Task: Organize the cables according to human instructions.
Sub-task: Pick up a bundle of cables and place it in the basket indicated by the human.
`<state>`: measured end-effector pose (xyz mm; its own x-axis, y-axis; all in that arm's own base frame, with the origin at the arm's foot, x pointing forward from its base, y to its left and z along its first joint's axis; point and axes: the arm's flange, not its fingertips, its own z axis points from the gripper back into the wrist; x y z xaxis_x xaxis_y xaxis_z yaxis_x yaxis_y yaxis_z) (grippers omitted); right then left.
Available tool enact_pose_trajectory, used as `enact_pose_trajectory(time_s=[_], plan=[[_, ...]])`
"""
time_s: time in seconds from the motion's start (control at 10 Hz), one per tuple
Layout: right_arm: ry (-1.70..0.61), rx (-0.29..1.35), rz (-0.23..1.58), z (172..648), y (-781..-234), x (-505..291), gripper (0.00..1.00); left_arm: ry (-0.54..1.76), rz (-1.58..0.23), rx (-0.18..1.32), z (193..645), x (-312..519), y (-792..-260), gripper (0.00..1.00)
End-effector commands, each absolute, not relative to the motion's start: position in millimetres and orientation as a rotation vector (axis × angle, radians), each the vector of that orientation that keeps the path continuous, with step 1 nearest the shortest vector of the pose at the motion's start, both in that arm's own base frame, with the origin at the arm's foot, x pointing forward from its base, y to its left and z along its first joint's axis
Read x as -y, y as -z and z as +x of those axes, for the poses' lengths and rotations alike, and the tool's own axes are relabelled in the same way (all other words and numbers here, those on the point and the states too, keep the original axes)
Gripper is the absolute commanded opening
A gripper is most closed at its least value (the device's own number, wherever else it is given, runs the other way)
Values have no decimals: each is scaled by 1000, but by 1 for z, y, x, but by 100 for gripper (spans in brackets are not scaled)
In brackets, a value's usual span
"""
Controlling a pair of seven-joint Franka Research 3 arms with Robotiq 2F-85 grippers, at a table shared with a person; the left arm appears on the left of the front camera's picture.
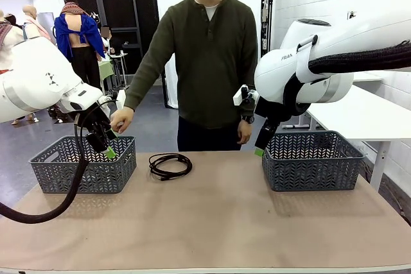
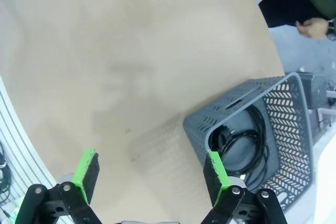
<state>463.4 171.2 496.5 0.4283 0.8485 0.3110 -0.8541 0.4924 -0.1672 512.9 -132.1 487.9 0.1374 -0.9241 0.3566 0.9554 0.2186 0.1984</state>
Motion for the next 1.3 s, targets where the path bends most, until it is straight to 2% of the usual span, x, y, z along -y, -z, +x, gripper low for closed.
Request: enact_pose_trajectory(time_s=[0.0,1.2], plan=[[-1063,370,9,464,-496,-171,100,1360,-91,445,513,132,-490,100],[-1063,370,9,464,-496,-171,100,1362,-83,448,513,132,-488,100]])
